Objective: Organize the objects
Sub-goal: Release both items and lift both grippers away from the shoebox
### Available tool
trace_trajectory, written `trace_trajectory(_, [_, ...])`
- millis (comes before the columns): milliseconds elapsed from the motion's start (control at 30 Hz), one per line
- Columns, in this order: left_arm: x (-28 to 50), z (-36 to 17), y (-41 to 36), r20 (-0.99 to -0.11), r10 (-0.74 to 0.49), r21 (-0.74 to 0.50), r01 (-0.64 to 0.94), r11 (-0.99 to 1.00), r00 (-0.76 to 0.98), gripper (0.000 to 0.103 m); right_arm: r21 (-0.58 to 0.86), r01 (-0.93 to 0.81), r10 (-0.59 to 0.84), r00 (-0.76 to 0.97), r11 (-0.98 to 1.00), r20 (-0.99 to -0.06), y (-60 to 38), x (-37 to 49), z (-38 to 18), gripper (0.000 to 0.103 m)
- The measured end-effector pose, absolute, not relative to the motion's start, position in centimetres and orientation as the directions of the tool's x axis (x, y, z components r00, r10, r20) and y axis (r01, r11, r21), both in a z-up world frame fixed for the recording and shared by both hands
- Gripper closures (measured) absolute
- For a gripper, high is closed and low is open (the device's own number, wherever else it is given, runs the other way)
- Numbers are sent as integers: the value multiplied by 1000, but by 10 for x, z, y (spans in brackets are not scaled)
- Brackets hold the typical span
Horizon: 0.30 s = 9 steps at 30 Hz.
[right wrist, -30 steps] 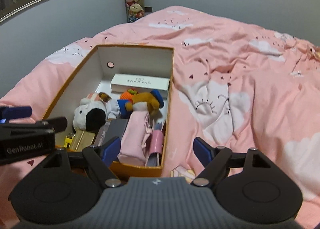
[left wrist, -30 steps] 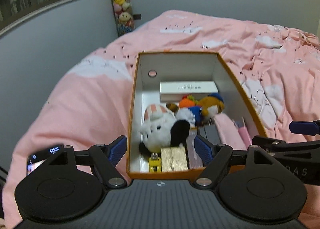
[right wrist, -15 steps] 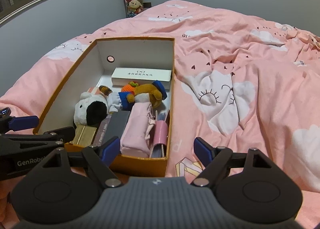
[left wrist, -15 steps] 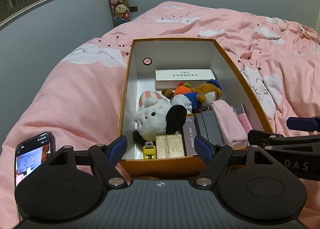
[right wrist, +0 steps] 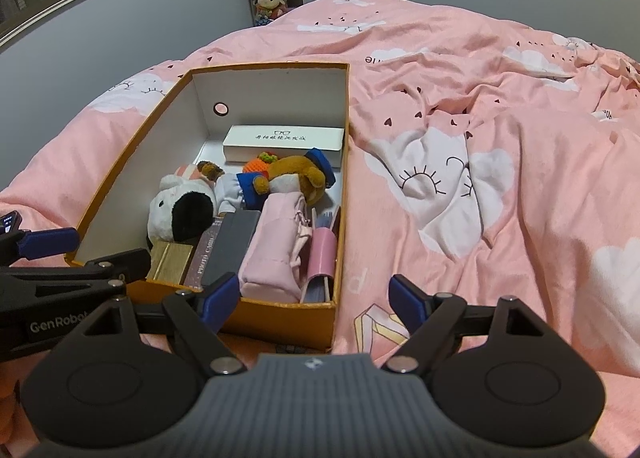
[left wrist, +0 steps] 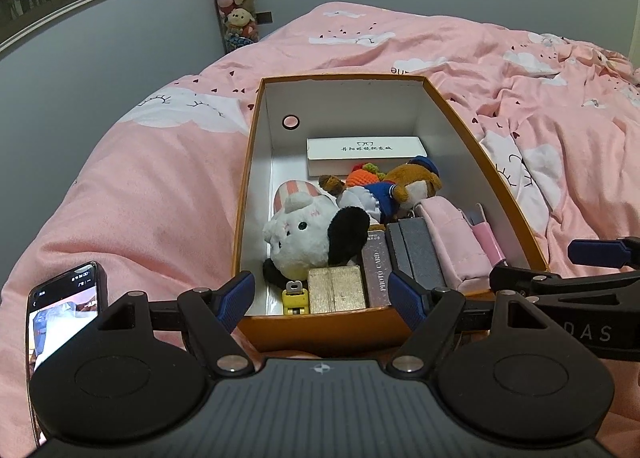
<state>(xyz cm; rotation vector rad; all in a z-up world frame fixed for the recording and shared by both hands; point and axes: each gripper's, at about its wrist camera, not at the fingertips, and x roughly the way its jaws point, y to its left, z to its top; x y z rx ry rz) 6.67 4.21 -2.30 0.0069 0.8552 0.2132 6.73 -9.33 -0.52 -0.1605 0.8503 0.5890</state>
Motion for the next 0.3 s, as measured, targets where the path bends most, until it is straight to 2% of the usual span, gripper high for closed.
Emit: trace_trajectory(300, [66, -21, 40, -742, 191, 99, -176, 979, 643, 15, 98, -551, 425, 505, 828, -751, -94, 67, -6, 20])
